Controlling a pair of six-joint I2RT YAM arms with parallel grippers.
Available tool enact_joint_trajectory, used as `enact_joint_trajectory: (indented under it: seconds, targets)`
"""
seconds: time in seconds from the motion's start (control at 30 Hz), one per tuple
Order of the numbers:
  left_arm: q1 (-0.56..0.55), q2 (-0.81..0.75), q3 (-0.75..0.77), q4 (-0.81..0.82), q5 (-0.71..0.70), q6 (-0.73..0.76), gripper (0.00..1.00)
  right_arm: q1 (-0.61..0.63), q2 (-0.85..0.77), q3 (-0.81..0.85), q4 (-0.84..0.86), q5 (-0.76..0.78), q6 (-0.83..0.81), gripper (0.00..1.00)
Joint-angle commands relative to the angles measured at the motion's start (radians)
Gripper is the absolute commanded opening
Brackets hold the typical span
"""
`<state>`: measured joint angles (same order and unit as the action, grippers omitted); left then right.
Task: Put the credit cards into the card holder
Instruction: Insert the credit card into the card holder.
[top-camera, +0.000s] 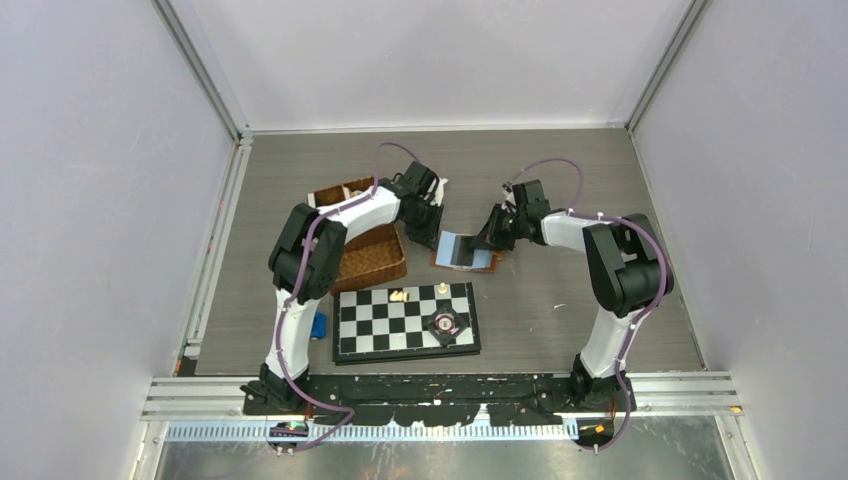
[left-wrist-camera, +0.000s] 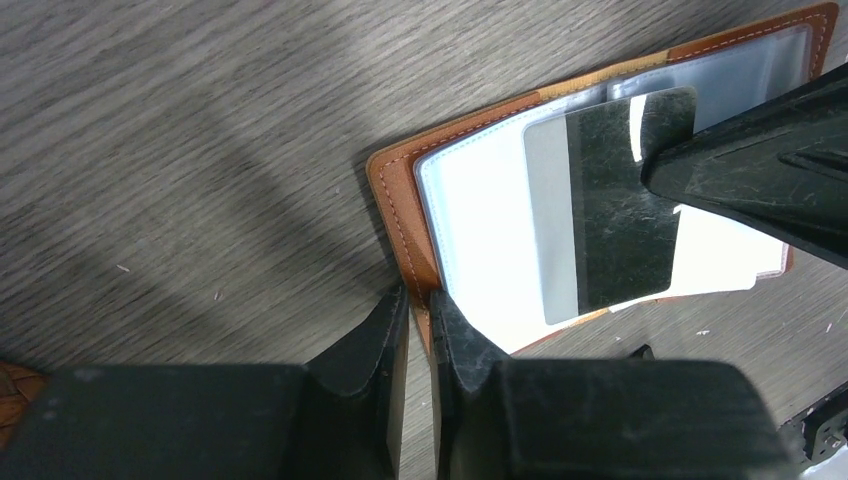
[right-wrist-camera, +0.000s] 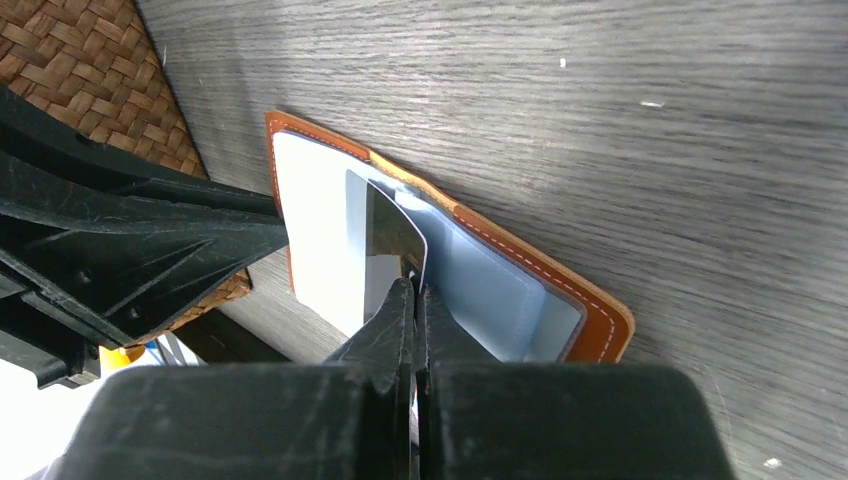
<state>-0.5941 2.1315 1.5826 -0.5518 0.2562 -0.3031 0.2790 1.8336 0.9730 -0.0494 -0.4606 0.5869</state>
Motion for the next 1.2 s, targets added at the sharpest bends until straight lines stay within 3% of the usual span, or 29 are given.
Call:
enact_joint_trajectory:
  seconds: [0.0,0.47,0.63,1.17]
  targets:
    - [-0.001,0.023,0.02,-0.014,-0.013,0.016,0.14,0.007,0.034,0.01,-0.002,0.019,0.014,0.01]
    - [0.0,0.011,-0.007,0.013,0.028,-0.004,0.05,0.054,0.074,0.019,0.078,0.041,0.105,0.02]
    - [0.0,0.001,-0.028,0.033,0.041,-0.017,0.0,0.061,0.064,0.026,0.074,0.057,0.11,0.1]
    - [-0.001,-0.015,-0.062,0.056,0.009,-0.056,0.0,0.081,-0.107,-0.003,-0.099,0.189,0.07,0.38]
